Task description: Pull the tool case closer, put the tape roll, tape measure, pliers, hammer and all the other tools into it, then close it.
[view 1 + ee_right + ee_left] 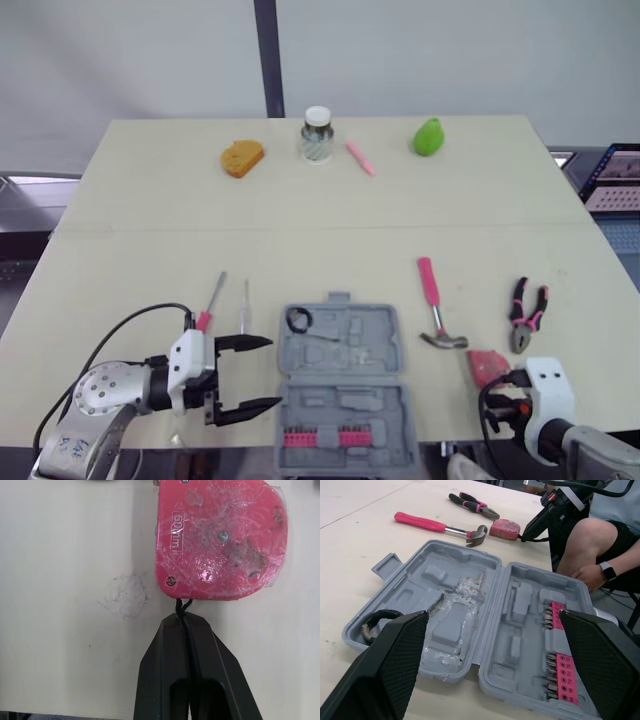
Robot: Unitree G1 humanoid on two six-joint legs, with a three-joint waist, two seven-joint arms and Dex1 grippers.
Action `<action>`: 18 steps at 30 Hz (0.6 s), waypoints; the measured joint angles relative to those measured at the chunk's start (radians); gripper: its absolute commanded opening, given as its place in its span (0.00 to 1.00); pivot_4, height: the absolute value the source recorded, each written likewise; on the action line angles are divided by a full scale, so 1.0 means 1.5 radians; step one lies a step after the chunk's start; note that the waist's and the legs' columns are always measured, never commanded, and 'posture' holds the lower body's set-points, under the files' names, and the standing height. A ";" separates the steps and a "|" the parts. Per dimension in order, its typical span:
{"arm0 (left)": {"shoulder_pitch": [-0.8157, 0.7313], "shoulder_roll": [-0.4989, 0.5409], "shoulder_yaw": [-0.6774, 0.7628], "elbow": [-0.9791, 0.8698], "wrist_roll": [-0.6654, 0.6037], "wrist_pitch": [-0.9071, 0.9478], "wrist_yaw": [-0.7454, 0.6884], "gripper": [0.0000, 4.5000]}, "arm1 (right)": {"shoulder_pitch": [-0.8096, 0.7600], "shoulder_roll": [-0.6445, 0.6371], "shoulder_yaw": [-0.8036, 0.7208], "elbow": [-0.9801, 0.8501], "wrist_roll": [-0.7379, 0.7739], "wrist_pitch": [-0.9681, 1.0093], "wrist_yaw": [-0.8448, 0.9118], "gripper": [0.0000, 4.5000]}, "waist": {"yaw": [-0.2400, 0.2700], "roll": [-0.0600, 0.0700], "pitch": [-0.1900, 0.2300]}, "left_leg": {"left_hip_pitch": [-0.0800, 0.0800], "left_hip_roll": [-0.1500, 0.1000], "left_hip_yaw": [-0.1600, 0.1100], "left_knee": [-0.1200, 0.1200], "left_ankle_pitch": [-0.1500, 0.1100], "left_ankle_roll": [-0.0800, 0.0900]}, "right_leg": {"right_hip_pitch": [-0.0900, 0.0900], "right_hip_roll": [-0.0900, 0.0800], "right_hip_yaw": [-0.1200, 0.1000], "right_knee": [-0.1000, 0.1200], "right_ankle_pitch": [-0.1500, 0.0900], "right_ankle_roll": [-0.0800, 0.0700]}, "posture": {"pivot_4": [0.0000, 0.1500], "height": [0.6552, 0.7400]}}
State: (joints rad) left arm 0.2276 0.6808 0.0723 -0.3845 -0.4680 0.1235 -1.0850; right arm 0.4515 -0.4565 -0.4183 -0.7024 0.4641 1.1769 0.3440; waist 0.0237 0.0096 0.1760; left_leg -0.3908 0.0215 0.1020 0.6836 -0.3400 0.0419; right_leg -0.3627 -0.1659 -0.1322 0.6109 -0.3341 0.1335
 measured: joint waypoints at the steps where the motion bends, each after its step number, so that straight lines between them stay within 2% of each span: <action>1: 0.000 0.000 0.000 0.000 0.000 0.000 0.000 1.00 | 0.000 0.000 0.000 0.000 0.000 0.001 0.000 0.00 | 0.000 0.000 0.000 | 0.000 0.000 0.000 0.000 0.000 0.000 | 0.000 0.000 0.000 0.000 0.000 0.000 | 1.00 0.47; 18: 0.006 0.000 0.000 0.000 0.000 0.000 -0.007 1.00 | 0.029 0.001 -0.013 -0.014 0.027 0.010 0.000 0.00 | 0.000 0.000 0.000 | 0.000 0.001 0.000 0.000 0.000 -0.001 | 0.000 0.000 0.000 0.000 0.000 0.000 | 1.00 0.47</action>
State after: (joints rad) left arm 0.2362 0.6810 0.0723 -0.3845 -0.4684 0.1234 -1.0953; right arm 0.4951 -0.4545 -0.4375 -0.7231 0.5045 1.1921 0.3443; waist 0.0236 0.0096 0.1760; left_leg -0.3909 0.0225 0.1020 0.6836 -0.3393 0.0409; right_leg -0.3631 -0.1662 -0.1316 0.6109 -0.3341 0.1334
